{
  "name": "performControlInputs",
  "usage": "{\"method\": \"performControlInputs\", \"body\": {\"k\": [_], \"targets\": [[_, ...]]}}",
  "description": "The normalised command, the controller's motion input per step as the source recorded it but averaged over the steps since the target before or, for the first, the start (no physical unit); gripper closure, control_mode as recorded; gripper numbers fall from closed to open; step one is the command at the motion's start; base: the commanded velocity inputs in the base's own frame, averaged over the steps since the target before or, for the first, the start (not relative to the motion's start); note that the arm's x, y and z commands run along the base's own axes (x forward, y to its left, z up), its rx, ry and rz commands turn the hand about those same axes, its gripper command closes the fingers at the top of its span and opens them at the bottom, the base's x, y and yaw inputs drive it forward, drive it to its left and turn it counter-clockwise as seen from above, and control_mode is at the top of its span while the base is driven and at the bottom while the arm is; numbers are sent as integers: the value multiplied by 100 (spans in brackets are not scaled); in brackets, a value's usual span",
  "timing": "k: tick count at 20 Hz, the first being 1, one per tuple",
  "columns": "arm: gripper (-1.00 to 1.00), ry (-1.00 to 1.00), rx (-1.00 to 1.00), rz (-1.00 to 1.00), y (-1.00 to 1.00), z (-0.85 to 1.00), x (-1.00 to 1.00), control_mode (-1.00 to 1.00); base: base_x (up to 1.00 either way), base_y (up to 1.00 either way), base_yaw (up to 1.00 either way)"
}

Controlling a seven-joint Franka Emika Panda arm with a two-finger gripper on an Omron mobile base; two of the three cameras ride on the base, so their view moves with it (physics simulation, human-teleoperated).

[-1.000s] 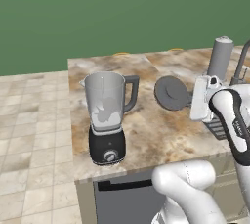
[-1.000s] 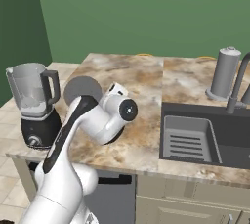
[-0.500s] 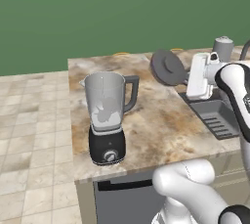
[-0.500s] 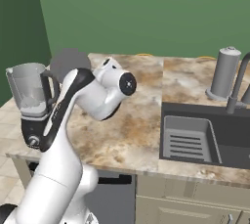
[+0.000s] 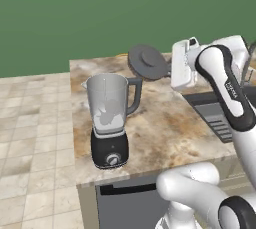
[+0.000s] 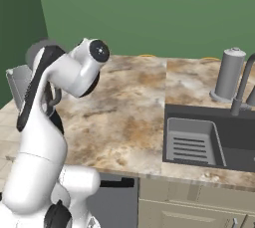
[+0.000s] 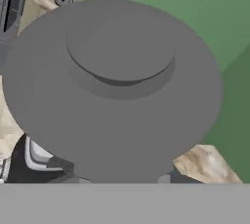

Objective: Grab the garlic and onion from the fridge, place them in the blender, close the lid, and turn on the blender to create a marinade.

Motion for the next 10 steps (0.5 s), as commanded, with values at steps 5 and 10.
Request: {"method": "performControlInputs", "body": {"k": [5, 10], "targets": [[100, 27, -20, 5, 94, 5, 8, -100, 0, 0, 0], [100, 21, -6, 3, 63, 12, 29, -100, 0, 0, 0]]}}
